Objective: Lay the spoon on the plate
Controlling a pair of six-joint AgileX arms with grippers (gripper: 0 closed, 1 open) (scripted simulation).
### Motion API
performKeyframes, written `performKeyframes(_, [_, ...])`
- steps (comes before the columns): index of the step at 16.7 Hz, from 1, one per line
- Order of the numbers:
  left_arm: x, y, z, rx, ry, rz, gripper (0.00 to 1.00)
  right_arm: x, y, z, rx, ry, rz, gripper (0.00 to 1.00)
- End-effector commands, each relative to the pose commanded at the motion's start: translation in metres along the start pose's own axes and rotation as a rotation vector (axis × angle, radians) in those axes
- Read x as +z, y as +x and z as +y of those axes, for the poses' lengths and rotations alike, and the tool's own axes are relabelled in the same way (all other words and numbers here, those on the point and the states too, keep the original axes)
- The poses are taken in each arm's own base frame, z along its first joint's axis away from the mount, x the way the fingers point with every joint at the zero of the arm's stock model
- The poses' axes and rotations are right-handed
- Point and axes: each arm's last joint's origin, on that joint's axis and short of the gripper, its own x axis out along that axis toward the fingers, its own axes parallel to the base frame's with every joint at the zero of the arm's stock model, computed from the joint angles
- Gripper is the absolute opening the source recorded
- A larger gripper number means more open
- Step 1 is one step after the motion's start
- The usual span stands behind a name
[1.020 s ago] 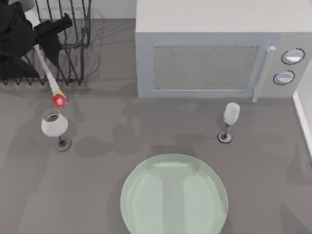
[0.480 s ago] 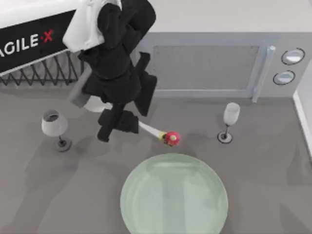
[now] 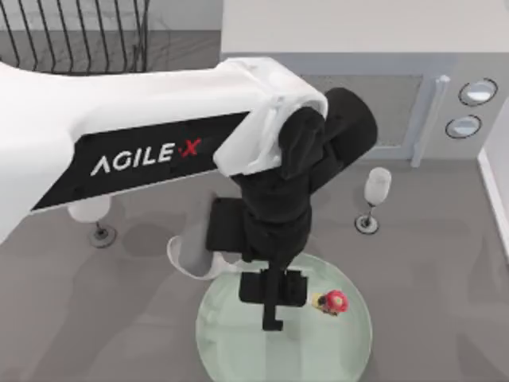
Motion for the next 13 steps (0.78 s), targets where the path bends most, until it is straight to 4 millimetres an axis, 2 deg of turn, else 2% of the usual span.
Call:
performKeyframes(2, [-0.01,0.003,0.013,-0.013,-0.035,-0.034,0.0,0.0,0.0,0.0,0.0,0.0,0.0,1.0])
performKeyframes(5, [-0.017,0.005,0.023,-0.027,-0.061,-0.059,0.0,0.0,0.0,0.0,0.0,0.0,0.0,1.0])
performKeyframes(13, [-0.019,0.004,0.023,-0.028,-0.054,-0.047,0.0,0.0,0.0,0.0,0.0,0.0,0.0,1.0])
